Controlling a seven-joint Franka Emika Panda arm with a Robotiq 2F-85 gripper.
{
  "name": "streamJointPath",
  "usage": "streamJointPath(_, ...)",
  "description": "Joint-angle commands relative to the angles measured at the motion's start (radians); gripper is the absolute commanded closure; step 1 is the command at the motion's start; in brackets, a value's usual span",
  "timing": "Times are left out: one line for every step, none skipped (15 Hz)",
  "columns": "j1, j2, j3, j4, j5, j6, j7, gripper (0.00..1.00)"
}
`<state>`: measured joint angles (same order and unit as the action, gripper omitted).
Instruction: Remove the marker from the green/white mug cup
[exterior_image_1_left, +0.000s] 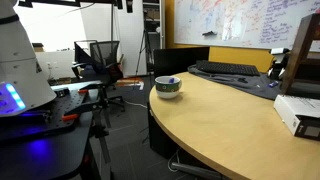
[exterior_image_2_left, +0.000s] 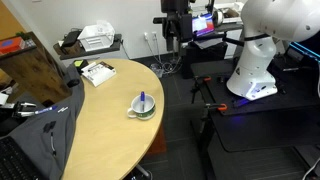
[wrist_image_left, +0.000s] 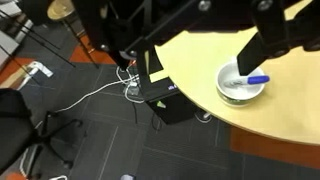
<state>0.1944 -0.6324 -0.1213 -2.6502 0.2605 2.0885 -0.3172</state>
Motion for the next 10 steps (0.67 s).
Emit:
streamJointPath(-0.021, 0.002, 0.018, 0.003, 0.012, -0.006, -0.010, 0.00)
streamJointPath(-0.021, 0.002, 0.018, 0.003, 0.012, -0.006, -0.010, 0.00)
streamJointPath(-0.021, 0.002, 0.018, 0.003, 0.012, -0.006, -0.010, 0.00)
streamJointPath(-0.021, 0.002, 0.018, 0.003, 0.012, -0.006, -0.010, 0.00)
streamJointPath(-0.021, 0.002, 0.018, 0.003, 0.012, -0.006, -0.010, 0.00)
streamJointPath(-0.021, 0.002, 0.018, 0.003, 0.012, -0.006, -0.010, 0.00)
streamJointPath(-0.021, 0.002, 0.018, 0.003, 0.012, -0.006, -0.010, 0.00)
streamJointPath(-0.021, 0.002, 0.018, 0.003, 0.012, -0.006, -0.010, 0.00)
streamJointPath(-0.031, 0.011, 0.036, 0.007, -0.014, 0.002, 0.009, 0.00)
streamJointPath(-0.039, 0.019, 0.061, 0.010, -0.062, 0.009, 0.004, 0.00)
